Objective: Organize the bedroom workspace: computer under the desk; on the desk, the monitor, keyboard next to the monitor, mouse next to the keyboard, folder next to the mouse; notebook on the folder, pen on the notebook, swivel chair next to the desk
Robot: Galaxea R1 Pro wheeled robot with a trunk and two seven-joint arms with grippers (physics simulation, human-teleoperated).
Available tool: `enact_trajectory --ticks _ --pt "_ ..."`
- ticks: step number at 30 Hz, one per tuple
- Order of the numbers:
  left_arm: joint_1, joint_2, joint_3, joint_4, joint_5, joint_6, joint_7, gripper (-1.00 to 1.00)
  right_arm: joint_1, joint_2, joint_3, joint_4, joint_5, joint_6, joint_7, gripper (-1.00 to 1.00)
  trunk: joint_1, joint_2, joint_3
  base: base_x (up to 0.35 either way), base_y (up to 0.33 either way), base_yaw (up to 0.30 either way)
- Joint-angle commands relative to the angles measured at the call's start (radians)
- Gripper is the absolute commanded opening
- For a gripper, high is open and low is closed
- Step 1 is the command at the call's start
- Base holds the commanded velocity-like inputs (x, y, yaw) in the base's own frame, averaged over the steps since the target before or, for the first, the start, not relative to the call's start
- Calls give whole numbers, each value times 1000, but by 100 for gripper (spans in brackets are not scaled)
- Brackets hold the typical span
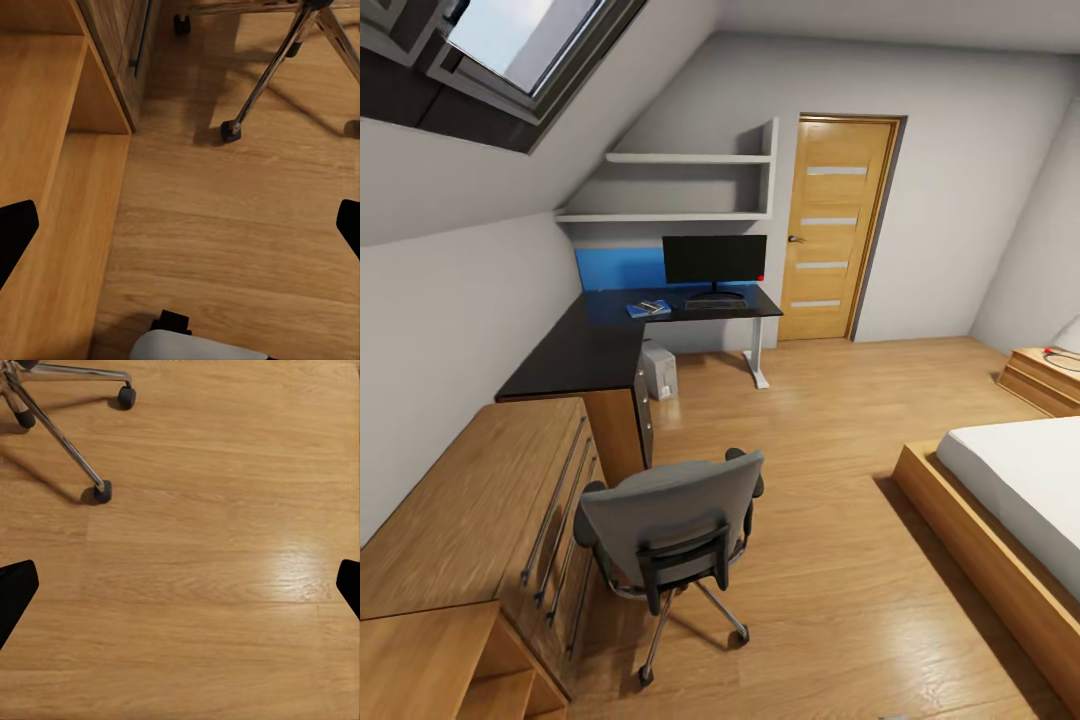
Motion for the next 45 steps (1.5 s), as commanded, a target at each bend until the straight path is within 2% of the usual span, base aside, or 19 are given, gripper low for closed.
enact_trajectory --ticks 1,10,24,45 --pt "0 0 -8 -1 0 -2 9 100 -1 2 8 2 0 -2 -7 100 0 -1 -1 -4 9 7" --pt "0 1 -7 -1 0 -6 12 100 -1 12 8 2 -1 -5 -9 100 0 -1 -1 -2 4 139" --pt "0 0 -8 -2 0 -9 17 100 -1 13 6 2 -1 -3 -9 100 0 -1 -1 0 0 195" --pt "0 0 -8 -2 -1 -5 16 100 -1 7 5 3 -1 -2 -9 100 0 -1 -1 -65 0 21"
